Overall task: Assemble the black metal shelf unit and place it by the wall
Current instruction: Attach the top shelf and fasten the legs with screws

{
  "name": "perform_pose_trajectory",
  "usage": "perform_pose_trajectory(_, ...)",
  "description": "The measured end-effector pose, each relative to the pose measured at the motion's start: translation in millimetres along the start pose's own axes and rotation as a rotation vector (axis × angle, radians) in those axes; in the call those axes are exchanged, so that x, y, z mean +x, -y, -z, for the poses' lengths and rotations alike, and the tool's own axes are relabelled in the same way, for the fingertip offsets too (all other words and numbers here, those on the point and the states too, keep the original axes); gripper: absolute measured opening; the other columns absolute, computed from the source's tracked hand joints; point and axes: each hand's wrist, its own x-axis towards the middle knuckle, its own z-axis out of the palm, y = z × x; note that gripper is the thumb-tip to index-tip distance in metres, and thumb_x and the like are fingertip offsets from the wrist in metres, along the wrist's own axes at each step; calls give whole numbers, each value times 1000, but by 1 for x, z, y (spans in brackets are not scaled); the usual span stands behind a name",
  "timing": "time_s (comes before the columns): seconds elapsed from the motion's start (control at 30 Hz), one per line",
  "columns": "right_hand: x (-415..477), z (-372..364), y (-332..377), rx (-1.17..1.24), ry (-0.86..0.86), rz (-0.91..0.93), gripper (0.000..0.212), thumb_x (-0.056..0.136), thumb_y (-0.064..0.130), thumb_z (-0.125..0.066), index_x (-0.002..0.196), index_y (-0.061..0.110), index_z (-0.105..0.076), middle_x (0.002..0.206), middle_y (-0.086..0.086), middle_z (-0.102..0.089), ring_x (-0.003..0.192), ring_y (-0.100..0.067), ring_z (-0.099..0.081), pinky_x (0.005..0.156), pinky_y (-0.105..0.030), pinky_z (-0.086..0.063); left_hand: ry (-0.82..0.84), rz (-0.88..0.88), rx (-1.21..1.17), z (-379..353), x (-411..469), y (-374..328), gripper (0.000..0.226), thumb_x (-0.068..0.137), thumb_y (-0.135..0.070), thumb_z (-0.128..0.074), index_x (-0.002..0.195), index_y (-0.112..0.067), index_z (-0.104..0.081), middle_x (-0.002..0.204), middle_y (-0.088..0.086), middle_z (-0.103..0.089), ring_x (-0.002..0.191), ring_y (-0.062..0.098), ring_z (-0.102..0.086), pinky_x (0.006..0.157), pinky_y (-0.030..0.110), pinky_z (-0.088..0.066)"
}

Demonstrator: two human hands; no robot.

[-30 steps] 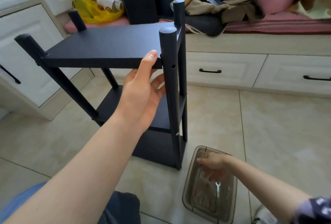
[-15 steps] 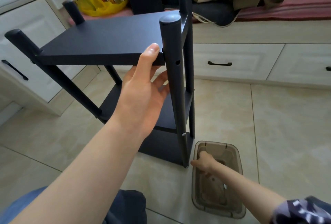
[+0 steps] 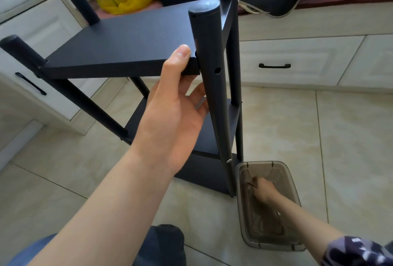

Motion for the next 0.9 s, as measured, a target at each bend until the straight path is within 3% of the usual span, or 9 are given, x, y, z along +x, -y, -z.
perform_pose_trajectory(0.17, 14, -15, -4, -36, -28, -13, 21, 101, 27, -42, 111, 13, -55, 119, -13, -65, 103, -30, -63, 84, -37, -52, 5, 2, -10, 2, 2, 1, 21, 87, -36, -56, 76, -23, -67, 80, -6, -64, 84, 15, -60, 72, 28, -55)
perform_pose_trajectory(0.33, 23, -23, 0, -62, -30, 16, 10, 99, 22, -47, 104, 17, -54, 114, -10, -66, 100, -27, -64, 76, -31, -47, 23, 5, 4, 6, 5, 3, 25, 90, -37, -54, 76, -22, -68, 79, -6, -65, 82, 13, -62, 73, 28, -54)
perform_pose_trajectory(0.43, 26, -27, 1, -144, -17, 33, 18, 98, 22, -49, 113, 14, -56, 117, -11, -65, 104, -28, -63, 83, -34, -51, 36, 2, -2, 8, 6, 3, 22, 89, -37, -55, 80, -21, -67, 79, -5, -65, 82, 12, -63, 75, 29, -55)
perform_pose_trajectory(0.6, 23, -35, 2, -332, -40, 57, 31, 98, 2, -40, 122, 11, -57, 124, -12, -62, 112, -27, -62, 90, -34, -50, 36, -3, -3, 9, 7, 4, 20, 87, -38, -57, 81, -21, -65, 79, -6, -65, 81, 13, -63, 76, 28, -54)
perform_pose_trajectory(0.9, 5, -8, 28, -743, -82, 180, 36, 96, 8, -42, 127, 16, -57, 126, -3, -64, 115, -26, -63, 87, -36, -50, 1, -13, 9, 4, 6, 5, 28, 88, -36, -57, 67, -24, -71, 78, -4, -66, 82, 14, -62, 75, 26, -55)
